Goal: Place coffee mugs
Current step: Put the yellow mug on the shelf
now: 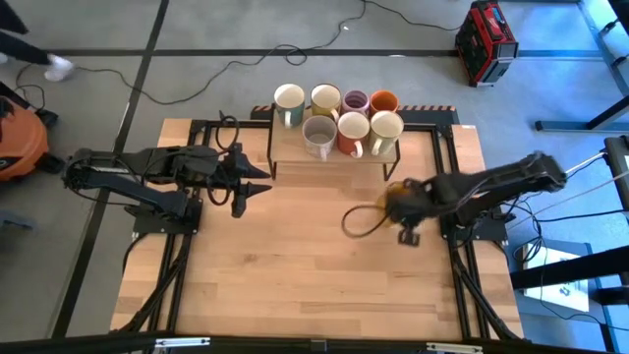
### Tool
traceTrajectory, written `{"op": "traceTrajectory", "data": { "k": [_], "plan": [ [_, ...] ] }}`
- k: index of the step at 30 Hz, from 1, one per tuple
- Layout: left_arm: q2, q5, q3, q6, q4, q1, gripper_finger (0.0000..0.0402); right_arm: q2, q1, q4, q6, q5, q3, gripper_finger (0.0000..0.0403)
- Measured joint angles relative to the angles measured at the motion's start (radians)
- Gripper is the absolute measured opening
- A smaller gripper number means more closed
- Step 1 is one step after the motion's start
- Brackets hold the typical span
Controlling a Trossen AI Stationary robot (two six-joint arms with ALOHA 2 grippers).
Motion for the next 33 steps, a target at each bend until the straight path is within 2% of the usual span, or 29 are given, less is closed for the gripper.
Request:
{"op": "traceTrajectory", "data": {
  "k": [4, 8, 13, 18, 25, 33],
  "plan": [
    [0.000, 0.030, 0.000, 0.000, -0.006, -0.002, 0.0144, 0.149, 0.062, 0.121, -0.082, 0.010, 0.035, 0.0001],
    [0.000, 0.041, 0.000, -0.015, -0.061, -0.030, 0.0144, 0.323, 0.068, 0.247, -0.200, 0.037, 0.125, 0.0001],
    [0.000, 0.023, 0.000, -0.025, -0.132, -0.093, 0.0144, 0.526, 0.055, 0.241, -0.365, 0.053, 0.289, 0.0001],
    [0.000, -0.003, 0.000, -0.038, -0.184, -0.145, 0.0144, 0.662, 0.017, 0.240, -0.428, 0.010, 0.448, 0.0001],
    [0.000, -0.020, 0.000, -0.084, -0.233, -0.229, 0.0144, 0.780, -0.015, 0.194, -0.502, -0.034, 0.610, 0.0001],
    [0.000, -0.022, 0.000, -0.105, -0.230, -0.293, 0.0144, 0.811, -0.018, 0.199, -0.543, -0.046, 0.636, 0.0006]
  ]
}}
